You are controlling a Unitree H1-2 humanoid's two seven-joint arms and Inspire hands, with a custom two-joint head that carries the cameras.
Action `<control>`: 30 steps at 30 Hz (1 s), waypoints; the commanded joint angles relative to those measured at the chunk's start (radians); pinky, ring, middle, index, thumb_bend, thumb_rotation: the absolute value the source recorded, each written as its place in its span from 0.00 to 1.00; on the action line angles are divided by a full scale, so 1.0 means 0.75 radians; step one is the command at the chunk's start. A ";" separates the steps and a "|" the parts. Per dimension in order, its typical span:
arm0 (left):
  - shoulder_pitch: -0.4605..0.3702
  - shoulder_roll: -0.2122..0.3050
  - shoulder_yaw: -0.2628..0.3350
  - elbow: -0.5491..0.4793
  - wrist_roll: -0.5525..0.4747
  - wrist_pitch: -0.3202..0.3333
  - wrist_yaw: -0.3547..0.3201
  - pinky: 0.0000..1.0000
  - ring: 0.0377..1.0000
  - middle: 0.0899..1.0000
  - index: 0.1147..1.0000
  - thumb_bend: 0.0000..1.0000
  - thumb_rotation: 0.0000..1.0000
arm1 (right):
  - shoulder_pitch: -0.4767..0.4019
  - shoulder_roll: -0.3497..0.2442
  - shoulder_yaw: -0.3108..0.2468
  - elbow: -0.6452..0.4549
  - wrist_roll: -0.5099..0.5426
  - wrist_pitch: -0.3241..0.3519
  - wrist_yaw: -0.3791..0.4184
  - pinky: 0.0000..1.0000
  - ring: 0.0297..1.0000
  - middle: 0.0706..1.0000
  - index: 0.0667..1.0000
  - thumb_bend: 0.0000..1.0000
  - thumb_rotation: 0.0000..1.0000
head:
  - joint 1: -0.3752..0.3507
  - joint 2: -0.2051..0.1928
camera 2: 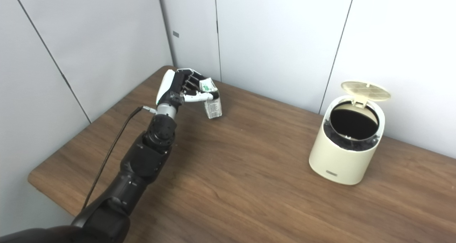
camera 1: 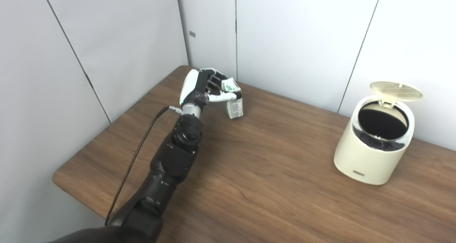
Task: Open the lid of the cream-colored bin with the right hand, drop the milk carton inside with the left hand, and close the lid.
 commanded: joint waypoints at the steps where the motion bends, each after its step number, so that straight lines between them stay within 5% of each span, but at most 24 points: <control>1: -0.075 0.041 0.013 -0.040 0.033 -0.089 0.058 0.33 0.42 0.42 0.42 0.51 0.00 | -0.039 0.006 0.006 -0.010 -0.013 -0.041 -0.028 0.43 0.52 0.56 0.45 0.46 0.00 | -0.002 -0.002; 11: -0.057 0.077 0.005 -0.109 0.129 -0.210 0.094 0.29 0.39 0.41 0.45 0.50 0.00 | -0.106 0.096 0.067 0.042 -0.087 -0.013 -0.071 0.43 0.52 0.57 0.45 0.46 0.00 | -0.115 0.000; 12: -0.053 0.079 0.010 -0.123 0.124 -0.214 0.086 0.29 0.39 0.41 0.45 0.50 0.00 | -0.114 0.106 0.074 0.045 -0.100 -0.004 -0.073 0.38 0.51 0.57 0.45 0.47 0.09 | -0.135 0.001; 16: -0.030 0.011 0.072 -0.285 0.020 -0.116 0.042 0.31 0.40 0.41 0.43 0.50 0.00 | -0.153 0.134 0.106 0.093 -0.134 -0.038 -0.104 0.31 0.50 0.60 0.46 0.49 0.17 | -0.177 -0.006; 21: -0.009 -0.081 0.122 -0.466 -0.125 -0.068 -0.019 0.34 0.42 0.43 0.41 0.51 0.00 | -0.198 0.173 0.144 0.159 -0.098 -0.071 -0.120 0.40 0.59 0.62 0.46 0.48 0.16 | -0.247 -0.031; 27: 0.008 -0.111 0.104 -0.494 -0.108 -0.225 -0.017 0.36 0.43 0.43 0.41 0.50 0.00 | -0.217 0.252 0.151 0.155 -0.090 -0.008 -0.152 0.51 0.65 0.65 0.46 0.48 0.14 | -0.319 -0.058; 28: 0.013 -0.116 0.093 -0.499 -0.099 -0.263 -0.018 0.36 0.43 0.43 0.41 0.50 0.00 | -0.217 0.260 0.152 0.151 -0.093 0.000 -0.156 0.54 0.67 0.67 0.56 0.29 0.07 | -0.324 -0.060; 30: 0.023 -0.122 0.070 -0.509 -0.078 -0.323 -0.024 0.36 0.43 0.43 0.41 0.50 0.00 | -0.218 0.269 0.154 0.150 -0.098 0.010 -0.160 0.55 0.67 0.68 0.64 0.14 0.01 | -0.336 -0.066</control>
